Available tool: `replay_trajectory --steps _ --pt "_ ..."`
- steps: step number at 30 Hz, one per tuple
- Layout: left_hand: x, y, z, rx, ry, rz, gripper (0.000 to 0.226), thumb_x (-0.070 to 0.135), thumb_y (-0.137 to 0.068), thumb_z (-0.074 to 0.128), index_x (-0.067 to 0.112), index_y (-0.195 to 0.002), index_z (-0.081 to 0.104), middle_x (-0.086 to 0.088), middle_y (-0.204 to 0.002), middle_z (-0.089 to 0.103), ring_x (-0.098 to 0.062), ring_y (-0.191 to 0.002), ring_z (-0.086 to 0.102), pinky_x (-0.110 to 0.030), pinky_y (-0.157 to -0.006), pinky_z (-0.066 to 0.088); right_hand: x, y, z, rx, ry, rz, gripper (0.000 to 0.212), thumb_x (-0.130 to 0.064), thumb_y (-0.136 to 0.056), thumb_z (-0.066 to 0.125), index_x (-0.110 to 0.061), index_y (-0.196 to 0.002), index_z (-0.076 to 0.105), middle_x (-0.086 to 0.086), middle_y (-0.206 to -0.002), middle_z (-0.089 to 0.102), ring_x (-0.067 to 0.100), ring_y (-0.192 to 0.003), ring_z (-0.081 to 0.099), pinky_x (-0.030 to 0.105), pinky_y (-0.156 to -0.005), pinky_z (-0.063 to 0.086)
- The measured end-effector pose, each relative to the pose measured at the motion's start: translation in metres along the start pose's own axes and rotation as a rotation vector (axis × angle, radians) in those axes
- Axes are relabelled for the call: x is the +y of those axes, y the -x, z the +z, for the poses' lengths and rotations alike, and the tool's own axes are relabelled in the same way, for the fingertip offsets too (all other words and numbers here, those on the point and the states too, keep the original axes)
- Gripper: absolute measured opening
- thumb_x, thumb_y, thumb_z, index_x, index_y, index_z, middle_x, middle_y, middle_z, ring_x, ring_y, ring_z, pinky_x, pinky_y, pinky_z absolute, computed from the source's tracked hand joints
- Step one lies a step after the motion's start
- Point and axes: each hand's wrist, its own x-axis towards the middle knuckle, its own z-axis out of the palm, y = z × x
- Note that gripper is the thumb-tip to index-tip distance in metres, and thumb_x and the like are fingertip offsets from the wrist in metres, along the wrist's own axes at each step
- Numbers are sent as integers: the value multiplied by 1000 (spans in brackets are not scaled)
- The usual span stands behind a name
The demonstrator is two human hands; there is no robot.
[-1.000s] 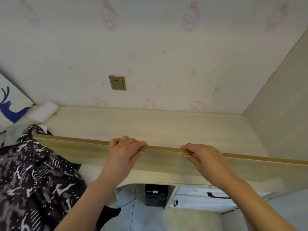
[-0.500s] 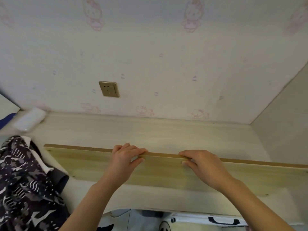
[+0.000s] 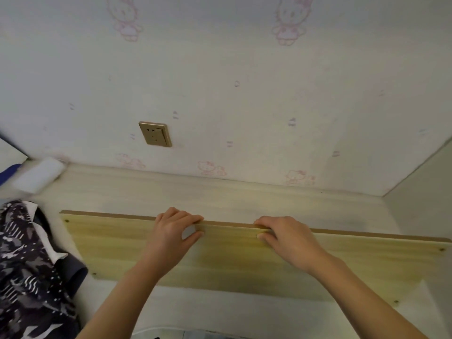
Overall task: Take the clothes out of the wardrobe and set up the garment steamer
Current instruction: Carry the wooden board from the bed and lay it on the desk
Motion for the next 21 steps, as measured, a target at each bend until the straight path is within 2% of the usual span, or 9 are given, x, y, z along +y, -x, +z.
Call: replay_trajectory --steps 3,6,10,15,17,21 --pt "-2 5 14 153 -92 -28 42 48 -83 56 19 -110 70 7 -101 67 -19 -100 53 -34 -89 40 3 -10 0 -13 7 -26 22 -35 -96 49 -34 -117 56 -12 -108 67 13 -101 60 30 -77 45" --pt "1 13 27 243 -123 -44 47 39 -88 59 11 -125 62 -6 -122 61 -31 -117 51 -48 -102 39 4 -21 2 -22 7 -30 20 -34 -96 50 -32 -115 56 -9 -107 66 14 -101 60 31 -76 45" --pt "1 29 42 126 -192 -135 66 40 -88 55 16 -146 37 -9 -149 39 -32 -140 31 -50 -111 30 6 -37 3 -58 -6 -21 19 -31 -95 51 -29 -113 58 -8 -110 65 14 -102 59 31 -80 47" --pt "-14 56 62 -98 -215 -227 74 50 -86 43 26 -152 21 -2 -160 16 -31 -147 13 -50 -112 23 11 -70 9 -109 44 8 18 -27 -93 53 -21 -110 56 1 -111 62 21 -105 56 34 -82 46" --pt "-18 64 70 -172 -211 -290 76 54 -85 38 28 -153 16 2 -162 9 -31 -148 7 -52 -112 21 13 -82 16 -141 71 42 28 -31 -89 58 -19 -114 52 3 -115 59 24 -108 54 36 -87 45" --pt "-29 63 82 -234 -220 -372 70 61 -92 22 29 -153 14 1 -162 6 -31 -148 0 -50 -114 14 13 -103 36 -191 206 91 62 -49 -78 67 -19 -126 41 4 -125 49 26 -114 48 41 -95 41"
